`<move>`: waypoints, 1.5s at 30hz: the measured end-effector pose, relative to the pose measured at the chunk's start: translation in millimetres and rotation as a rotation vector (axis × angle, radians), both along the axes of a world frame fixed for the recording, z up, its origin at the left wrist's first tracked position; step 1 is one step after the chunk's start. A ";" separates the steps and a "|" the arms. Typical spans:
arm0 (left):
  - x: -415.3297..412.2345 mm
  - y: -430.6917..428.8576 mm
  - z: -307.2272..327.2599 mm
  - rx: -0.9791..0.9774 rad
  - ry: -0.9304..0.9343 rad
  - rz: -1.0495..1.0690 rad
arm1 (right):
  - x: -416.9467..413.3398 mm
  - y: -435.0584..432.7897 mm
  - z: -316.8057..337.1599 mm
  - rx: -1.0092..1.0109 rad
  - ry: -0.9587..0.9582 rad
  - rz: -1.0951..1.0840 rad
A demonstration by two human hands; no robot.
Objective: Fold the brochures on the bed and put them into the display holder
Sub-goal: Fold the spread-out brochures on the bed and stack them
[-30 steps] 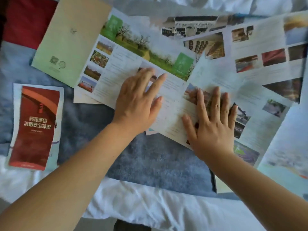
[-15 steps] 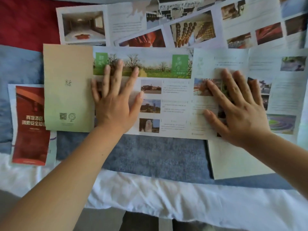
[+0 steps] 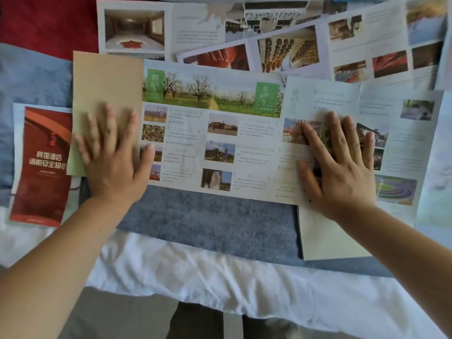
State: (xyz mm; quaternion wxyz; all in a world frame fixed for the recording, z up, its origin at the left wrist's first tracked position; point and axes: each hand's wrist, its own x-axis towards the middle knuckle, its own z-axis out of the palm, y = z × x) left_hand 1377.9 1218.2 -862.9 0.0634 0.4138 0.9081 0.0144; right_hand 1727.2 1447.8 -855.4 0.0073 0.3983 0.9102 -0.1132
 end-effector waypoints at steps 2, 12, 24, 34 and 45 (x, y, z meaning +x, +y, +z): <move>1.1 5.3 4.7 0.028 -0.046 0.124 | 0.4 0.9 -1.3 0.005 0.000 0.005; 8.2 11.7 25.0 0.017 -0.220 0.181 | -0.9 -0.7 -5.5 0.046 0.016 0.040; 47.6 37.7 33.2 0.058 -0.245 0.166 | -68.7 -33.7 43.6 -0.232 0.125 -0.064; 59.0 26.5 11.8 -0.060 -0.090 0.125 | -117.0 -59.0 20.5 -0.208 -0.099 -0.056; 75.6 30.3 42.3 0.090 -0.364 0.085 | -101.1 -56.6 7.4 -0.180 -0.105 0.055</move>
